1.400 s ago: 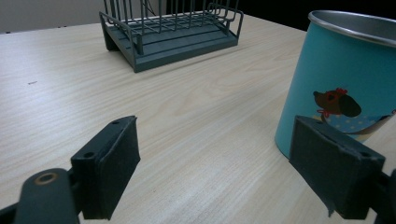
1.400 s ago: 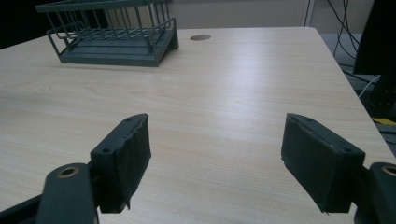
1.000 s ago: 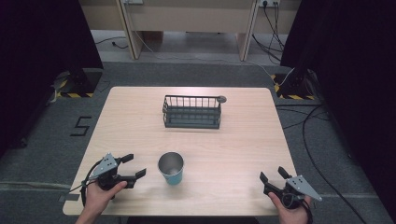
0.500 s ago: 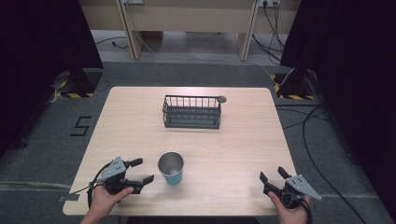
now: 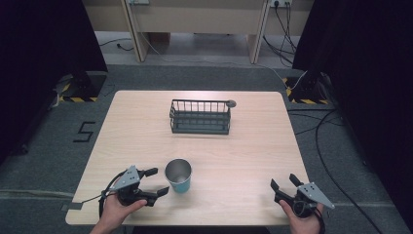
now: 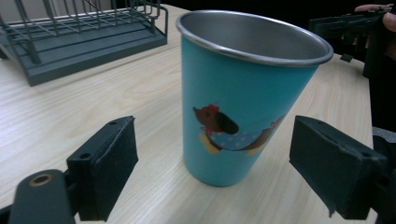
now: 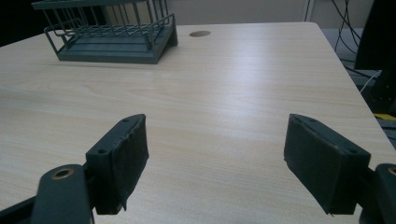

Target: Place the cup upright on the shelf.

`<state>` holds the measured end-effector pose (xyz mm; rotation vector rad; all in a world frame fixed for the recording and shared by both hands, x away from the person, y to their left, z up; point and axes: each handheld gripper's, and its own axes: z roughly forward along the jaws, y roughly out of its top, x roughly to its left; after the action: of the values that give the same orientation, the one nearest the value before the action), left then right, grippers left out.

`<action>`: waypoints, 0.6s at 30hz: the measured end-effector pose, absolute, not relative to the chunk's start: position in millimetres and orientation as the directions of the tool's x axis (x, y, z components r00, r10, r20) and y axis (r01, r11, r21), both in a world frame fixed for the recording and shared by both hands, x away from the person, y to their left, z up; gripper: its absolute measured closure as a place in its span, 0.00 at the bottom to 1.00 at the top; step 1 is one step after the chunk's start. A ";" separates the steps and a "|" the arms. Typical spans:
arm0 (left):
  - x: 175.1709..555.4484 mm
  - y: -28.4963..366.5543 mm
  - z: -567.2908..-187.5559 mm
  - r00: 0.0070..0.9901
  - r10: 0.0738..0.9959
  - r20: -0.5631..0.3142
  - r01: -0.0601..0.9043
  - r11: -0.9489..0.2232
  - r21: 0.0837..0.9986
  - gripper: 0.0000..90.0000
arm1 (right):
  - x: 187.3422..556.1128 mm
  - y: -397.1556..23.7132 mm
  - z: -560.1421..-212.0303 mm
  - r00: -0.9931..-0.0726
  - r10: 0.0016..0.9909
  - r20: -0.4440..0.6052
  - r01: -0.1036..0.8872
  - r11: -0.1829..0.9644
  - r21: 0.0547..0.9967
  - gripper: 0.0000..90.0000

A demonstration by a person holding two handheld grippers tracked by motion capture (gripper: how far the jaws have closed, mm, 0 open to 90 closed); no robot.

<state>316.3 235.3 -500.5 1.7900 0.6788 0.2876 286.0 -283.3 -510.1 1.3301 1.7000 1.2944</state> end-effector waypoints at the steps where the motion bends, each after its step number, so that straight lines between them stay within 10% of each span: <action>1: 316.5 233.5 -500.0 0.804 0.578 -0.141 0.301 -0.191 0.934 0.16 | 286.0 -283.2 -510.1 -0.305 0.947 0.097 0.346 0.015 0.938 0.25; 18: 328.1 193.8 -501.0 0.826 0.552 -0.118 0.283 -0.224 0.933 0.15 | 286.4 -283.5 -510.1 -0.305 0.948 0.093 0.347 0.019 0.938 0.25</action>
<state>328.1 193.8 -501.0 1.8210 0.6359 0.2818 286.4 -283.5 -510.1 1.3285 1.7026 1.2894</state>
